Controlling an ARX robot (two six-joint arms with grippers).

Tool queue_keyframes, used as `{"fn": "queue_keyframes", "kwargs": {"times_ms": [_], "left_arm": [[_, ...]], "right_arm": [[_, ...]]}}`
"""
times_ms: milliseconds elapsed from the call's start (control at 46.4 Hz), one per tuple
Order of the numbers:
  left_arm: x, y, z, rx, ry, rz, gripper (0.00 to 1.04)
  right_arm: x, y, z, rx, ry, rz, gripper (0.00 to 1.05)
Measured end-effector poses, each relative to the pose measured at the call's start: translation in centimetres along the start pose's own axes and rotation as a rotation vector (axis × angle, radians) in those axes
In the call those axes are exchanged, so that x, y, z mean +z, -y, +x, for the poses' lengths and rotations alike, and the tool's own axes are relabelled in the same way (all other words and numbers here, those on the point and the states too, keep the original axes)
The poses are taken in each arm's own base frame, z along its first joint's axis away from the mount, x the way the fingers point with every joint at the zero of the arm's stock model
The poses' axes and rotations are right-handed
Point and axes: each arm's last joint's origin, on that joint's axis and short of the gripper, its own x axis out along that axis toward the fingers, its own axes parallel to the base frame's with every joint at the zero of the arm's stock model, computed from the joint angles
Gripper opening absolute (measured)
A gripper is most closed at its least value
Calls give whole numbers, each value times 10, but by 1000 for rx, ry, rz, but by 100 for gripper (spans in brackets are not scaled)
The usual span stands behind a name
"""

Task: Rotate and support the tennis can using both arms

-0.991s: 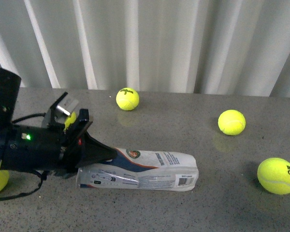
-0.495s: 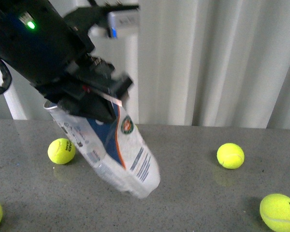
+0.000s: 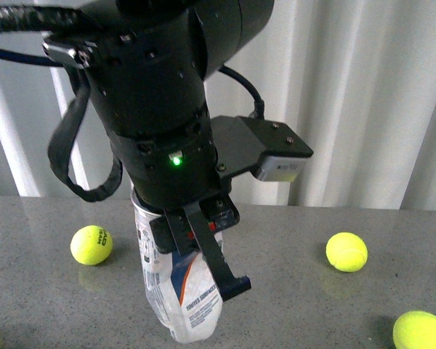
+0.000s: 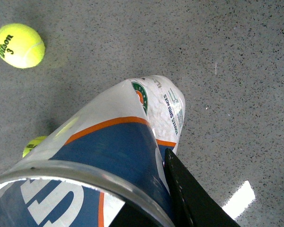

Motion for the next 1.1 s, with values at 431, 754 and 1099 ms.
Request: {"fn": "queue_keyframes", "kwargs": {"times_ms": [431,754,1099], "left_arm": [[-7,8,33,-42,-35,-32,4],[-1,6,24,-155,30,-166,66],[0,-10,-17,-124,132,-298,98]], "right_arm": [[0,0,0,0,0,0,98],[0,0,0,0,0,0,98],[0,0,0,0,0,0,98]]}}
